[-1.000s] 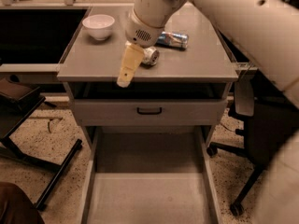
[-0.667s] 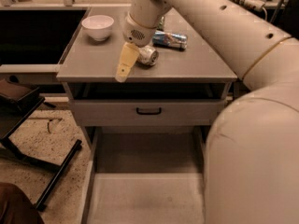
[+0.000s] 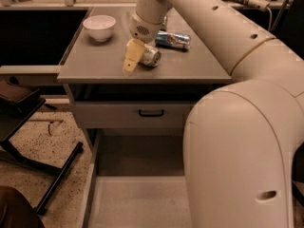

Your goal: Place 7up can into middle drawer

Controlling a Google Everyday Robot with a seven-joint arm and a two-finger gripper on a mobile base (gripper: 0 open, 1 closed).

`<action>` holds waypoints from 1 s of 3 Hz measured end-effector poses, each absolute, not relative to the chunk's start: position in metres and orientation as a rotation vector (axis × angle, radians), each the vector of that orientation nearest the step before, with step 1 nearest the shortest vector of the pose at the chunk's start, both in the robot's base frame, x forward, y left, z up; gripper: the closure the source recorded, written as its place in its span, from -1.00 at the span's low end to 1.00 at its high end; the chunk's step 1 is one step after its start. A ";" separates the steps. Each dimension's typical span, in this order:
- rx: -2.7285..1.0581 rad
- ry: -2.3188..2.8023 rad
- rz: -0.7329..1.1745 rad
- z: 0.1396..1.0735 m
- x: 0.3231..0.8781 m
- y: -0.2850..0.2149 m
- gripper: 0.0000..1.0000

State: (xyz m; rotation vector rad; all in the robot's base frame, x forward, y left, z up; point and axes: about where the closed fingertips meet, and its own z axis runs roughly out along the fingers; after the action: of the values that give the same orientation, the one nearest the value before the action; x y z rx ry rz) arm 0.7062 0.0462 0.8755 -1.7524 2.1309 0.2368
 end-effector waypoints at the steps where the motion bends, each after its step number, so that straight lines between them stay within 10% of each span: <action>1: -1.735 2.154 0.257 0.868 0.715 0.047 -1.00; 3: -1.631 2.275 0.220 0.845 0.755 0.040 -1.00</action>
Offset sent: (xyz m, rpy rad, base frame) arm 0.0679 -0.0128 -0.0380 -0.0061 0.0918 -0.1659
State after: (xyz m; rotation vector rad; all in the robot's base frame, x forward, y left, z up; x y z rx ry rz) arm 0.7552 0.0404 0.8453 -1.6309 2.2746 0.2201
